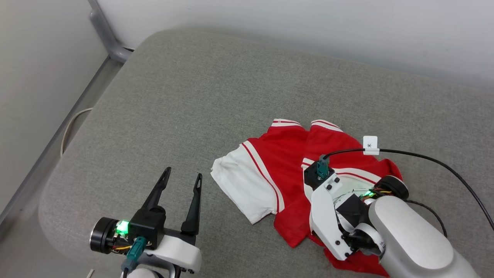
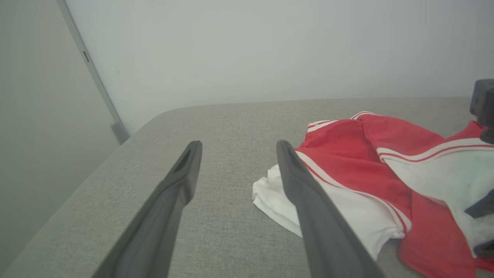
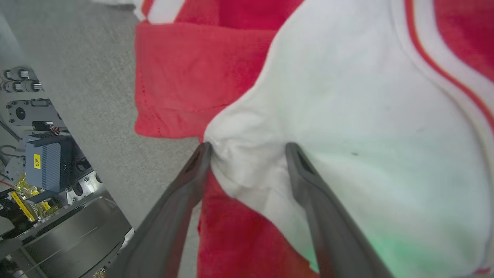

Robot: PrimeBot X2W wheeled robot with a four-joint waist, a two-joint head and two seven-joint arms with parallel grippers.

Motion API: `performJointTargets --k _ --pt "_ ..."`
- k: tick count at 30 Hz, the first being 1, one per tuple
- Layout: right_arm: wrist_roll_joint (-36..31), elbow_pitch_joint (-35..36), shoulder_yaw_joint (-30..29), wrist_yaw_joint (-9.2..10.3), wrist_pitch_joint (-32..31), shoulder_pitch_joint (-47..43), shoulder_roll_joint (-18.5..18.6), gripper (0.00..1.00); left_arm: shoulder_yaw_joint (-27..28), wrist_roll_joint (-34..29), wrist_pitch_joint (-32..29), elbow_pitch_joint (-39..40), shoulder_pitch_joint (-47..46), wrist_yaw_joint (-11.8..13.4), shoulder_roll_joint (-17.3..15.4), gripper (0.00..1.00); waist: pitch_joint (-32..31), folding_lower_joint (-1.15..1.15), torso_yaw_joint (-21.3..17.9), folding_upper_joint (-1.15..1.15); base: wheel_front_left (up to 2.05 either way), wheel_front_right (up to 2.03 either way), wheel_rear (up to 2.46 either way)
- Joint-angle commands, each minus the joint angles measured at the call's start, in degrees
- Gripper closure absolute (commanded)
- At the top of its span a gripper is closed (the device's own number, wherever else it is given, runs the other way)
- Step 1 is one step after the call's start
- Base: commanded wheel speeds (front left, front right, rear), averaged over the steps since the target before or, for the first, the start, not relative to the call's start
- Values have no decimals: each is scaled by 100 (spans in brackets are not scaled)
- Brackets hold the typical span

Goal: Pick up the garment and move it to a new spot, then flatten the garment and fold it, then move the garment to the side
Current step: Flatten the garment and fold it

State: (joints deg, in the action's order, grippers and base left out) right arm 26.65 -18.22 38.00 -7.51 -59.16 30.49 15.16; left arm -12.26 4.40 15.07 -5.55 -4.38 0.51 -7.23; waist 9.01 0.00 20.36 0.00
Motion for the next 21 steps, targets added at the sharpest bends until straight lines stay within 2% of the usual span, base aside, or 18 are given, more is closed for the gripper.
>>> performJointTargets --k 1,10,15,21 --pt "9 -41 23 4 62 -49 -15 100 43 -25 15 -19 -63 -25 -9 0 12 0 -38 0 0 0 0" --pt "469 189 -260 4 677 57 -68 100 103 -104 15 -100 -10 -99 18 0 -154 0 -318 0 0 0 0" --pt "933 473 -868 4 890 -202 -182 100 172 -136 15 -100 112 -98 -13 0 -374 0 -602 0 0 0 0" --pt "1436 808 -1904 4 952 -558 -208 100 251 -167 15 -76 222 -123 -57 0 -564 0 -960 0 0 0 0"
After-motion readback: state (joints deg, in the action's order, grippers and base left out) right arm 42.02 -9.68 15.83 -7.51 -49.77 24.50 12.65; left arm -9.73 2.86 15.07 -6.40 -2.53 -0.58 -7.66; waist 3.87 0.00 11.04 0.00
